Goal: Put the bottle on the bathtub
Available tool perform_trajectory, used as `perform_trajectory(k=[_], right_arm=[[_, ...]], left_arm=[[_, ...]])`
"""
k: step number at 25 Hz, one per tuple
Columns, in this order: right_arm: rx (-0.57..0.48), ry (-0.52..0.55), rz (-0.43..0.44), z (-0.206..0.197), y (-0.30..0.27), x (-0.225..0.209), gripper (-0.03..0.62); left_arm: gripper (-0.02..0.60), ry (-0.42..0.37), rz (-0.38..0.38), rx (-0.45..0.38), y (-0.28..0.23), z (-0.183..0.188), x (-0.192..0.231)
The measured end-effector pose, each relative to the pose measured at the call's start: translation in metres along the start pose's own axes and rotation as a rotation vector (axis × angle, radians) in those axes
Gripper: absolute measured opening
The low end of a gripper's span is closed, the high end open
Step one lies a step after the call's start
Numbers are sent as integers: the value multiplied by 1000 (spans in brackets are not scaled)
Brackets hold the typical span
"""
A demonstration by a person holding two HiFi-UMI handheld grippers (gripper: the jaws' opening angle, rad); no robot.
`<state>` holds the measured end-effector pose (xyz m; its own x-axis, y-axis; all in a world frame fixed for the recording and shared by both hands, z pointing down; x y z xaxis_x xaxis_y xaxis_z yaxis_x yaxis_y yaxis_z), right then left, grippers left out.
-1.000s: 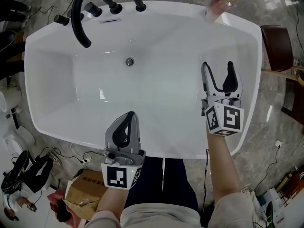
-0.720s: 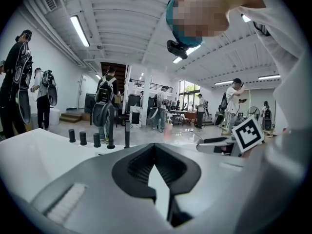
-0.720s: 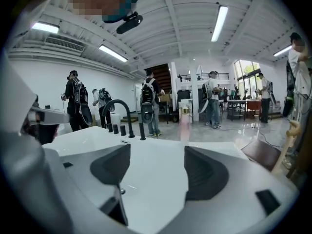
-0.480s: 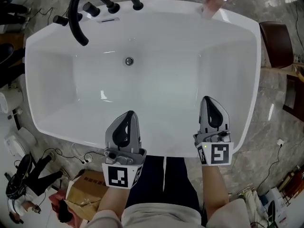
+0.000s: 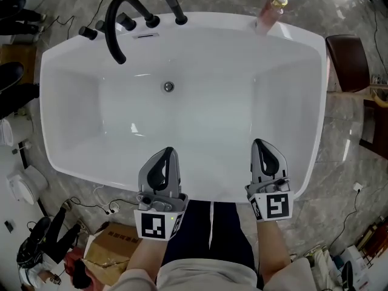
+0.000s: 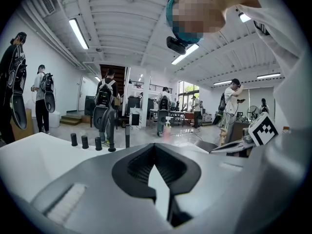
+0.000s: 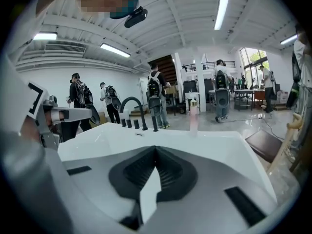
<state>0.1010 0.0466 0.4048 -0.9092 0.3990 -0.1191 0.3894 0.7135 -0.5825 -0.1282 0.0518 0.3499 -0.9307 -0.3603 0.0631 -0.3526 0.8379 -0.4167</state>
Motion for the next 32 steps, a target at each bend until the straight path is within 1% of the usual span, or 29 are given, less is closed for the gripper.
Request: perform_trajectory(k=[4, 8, 9, 11, 14, 18, 21, 23, 26, 29, 32], right_arm=[[2, -2, 0, 12, 21, 6, 5], [-9, -24, 13, 35, 51, 16, 5], [-16, -26, 14, 44, 59, 19, 5], [-37, -33, 13, 62, 72, 22, 5], [-74, -49, 24, 92, 89, 27, 5], [-100, -74, 57, 121, 124, 44, 5], [-123, -69, 78, 137, 145, 56, 5], [-128, -66, 104, 146, 160, 65, 5], [-140, -63, 126, 157, 185, 77, 5], [-148, -41, 122, 161, 205, 80, 5], [-165, -29, 118, 164, 220, 78, 5]], left_arm=[[9, -22, -7, -25, 13, 17, -1], [9, -52, -51, -23, 32, 44, -13], [9, -53, -58, -30, 37, 53, -15], [9, -54, -60, -71, 44, 76, -16], [9, -38, -77, -93, 56, 112, -23], [9, -94, -141, -119, 89, 148, -43], [9, -109, -161, -130, 112, 163, -47], [9, -125, -153, -145, 127, 171, -47], [9, -169, -122, -173, 149, 182, -44], [9, -203, -90, -172, 163, 191, -44], [9, -205, -61, -190, 171, 193, -41]])
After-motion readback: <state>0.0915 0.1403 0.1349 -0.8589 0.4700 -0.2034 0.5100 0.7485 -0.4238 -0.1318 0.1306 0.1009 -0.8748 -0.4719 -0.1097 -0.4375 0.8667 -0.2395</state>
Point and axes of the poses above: the fingertips, and each gripper's own axes: y backward along the fingers, x to its left, z out of its top, the point moved 5 cm from there along y, backward along the fingers, and after that the axes turned 10 degrees about x, right-handed, at the moved point
